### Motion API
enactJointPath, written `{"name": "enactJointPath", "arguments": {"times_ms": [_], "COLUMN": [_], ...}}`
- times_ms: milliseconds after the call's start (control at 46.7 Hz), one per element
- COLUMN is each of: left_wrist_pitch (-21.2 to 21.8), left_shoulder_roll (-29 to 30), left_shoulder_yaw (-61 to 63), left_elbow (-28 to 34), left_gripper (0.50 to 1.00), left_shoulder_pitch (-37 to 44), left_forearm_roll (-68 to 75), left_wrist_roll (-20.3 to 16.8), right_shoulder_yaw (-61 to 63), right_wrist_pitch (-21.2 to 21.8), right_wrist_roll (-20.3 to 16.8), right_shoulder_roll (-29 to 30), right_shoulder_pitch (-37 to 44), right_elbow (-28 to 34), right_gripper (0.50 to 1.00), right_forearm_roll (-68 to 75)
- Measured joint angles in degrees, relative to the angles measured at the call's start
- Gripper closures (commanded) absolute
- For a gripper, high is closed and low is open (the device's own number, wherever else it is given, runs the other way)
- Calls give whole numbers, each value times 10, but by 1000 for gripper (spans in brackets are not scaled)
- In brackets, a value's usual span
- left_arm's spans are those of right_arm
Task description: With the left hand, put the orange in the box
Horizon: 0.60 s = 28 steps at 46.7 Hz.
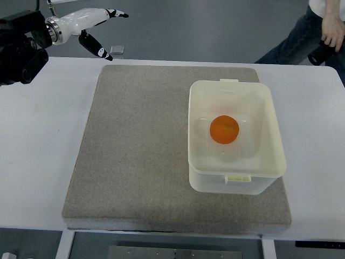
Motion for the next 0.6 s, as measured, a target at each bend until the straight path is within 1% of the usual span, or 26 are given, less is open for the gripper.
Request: {"name": "enactJointPath", "arguments": {"times_ms": [214,278,450,599], "left_wrist_pitch": [-11,-22,-71,-77], "left_shoulder_roll": [-7,-10,-16,-23], "left_shoulder_yaw": [-2,-2,-2,-13], "left_elbow": [3,3,17,19], "left_gripper": [510,510,510,510], "left_shoulder_pitch": [25,31,46,58], "left_forearm_roll": [-124,-166,-245,-303], "left_wrist_roll": [0,0,0,0], "right_shoulder_yaw": [0,0,0,0], "right_wrist_pitch": [0,0,0,0], "right_wrist_roll": [0,0,0,0], "right_shoulder_roll": [0,0,0,0], "right_shoulder_pitch": [0,0,0,0], "right_elbow": [0,0,0,0], "right_gripper": [568,568,568,568], "right_forearm_roll": [0,0,0,0]}}
